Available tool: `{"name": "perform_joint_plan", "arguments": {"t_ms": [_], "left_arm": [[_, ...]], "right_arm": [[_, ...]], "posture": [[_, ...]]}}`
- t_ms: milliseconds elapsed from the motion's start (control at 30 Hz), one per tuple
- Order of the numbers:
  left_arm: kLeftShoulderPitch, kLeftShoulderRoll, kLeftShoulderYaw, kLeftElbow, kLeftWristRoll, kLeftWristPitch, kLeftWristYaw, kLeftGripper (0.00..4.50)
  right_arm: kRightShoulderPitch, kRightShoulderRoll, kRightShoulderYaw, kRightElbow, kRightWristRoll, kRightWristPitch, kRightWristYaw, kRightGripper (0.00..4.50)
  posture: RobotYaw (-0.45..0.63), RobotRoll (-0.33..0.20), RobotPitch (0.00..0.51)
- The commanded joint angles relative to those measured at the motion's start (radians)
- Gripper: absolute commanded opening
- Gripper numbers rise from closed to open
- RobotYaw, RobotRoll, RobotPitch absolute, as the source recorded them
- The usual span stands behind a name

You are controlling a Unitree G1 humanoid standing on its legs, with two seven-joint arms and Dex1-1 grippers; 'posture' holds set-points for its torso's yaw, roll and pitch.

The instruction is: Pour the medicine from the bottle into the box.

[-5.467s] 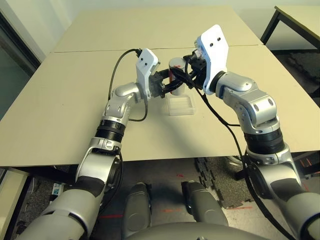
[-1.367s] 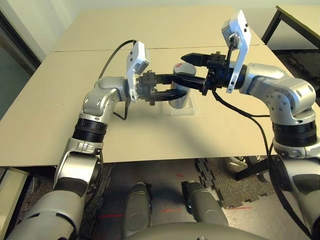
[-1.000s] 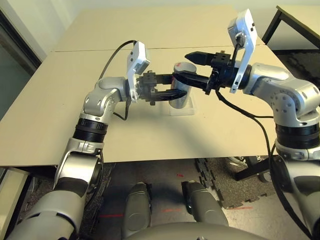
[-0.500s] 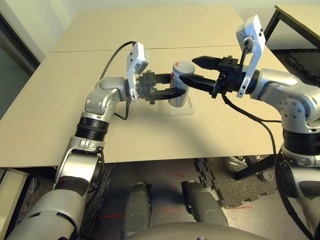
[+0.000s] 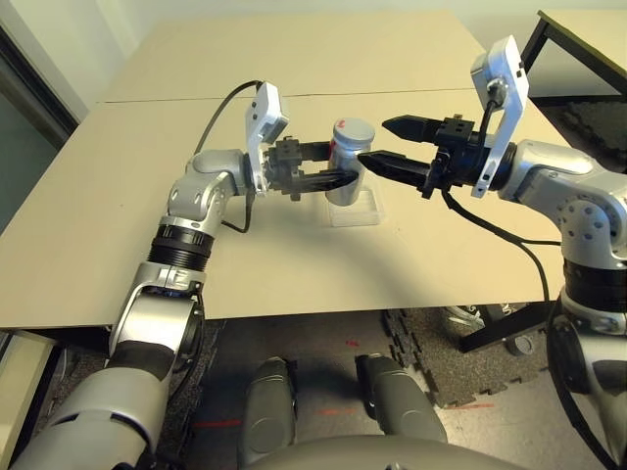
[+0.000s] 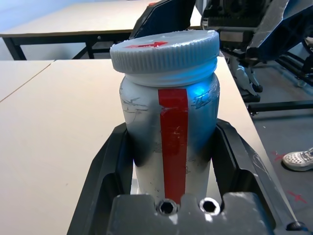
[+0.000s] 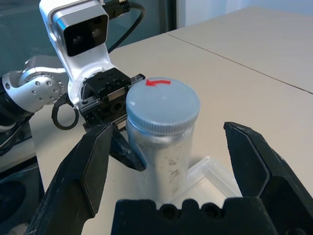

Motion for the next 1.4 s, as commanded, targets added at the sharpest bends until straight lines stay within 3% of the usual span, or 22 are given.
{"name": "perform_joint_plan", "arguments": {"t_ms": [33,600,700,833,1100,1400], "left_arm": [[-0.007,-0.002,-0.004,0.006,0.012,-0.009,-0.015,2.47],[0.028,-0.013,-0.014,-0.077,0.006,0.033,-0.001,2.47],[0.032,-0.015,-0.014,-0.09,0.005,0.044,0.002,2.47],[0.031,-0.017,-0.013,-0.102,0.004,0.057,0.009,2.47],[0.036,-0.015,-0.016,-0.108,0.007,0.07,0.015,2.47],[0.102,-0.008,-0.038,-0.097,0.038,0.045,0.024,2.47]], "right_arm": [[-0.022,0.018,0.022,-0.001,0.001,0.004,-0.006,4.5],[-0.104,0.084,0.065,0.073,-0.03,-0.011,0.006,4.5],[-0.107,0.083,0.066,0.076,-0.029,-0.007,0.008,3.9],[-0.107,0.085,0.068,0.076,-0.027,0.003,0.01,2.59],[-0.12,0.09,0.064,0.075,-0.027,0.005,0.003,2.59],[-0.289,0.124,-0.026,0.174,-0.007,0.008,-0.05,2.59]], "posture": [[-0.21,0.0,0.091],[-0.2,0.0,0.098],[-0.19,0.0,0.098],[-0.2,0.0,0.1],[-0.2,0.0,0.101],[-0.19,0.0,0.096]]}}
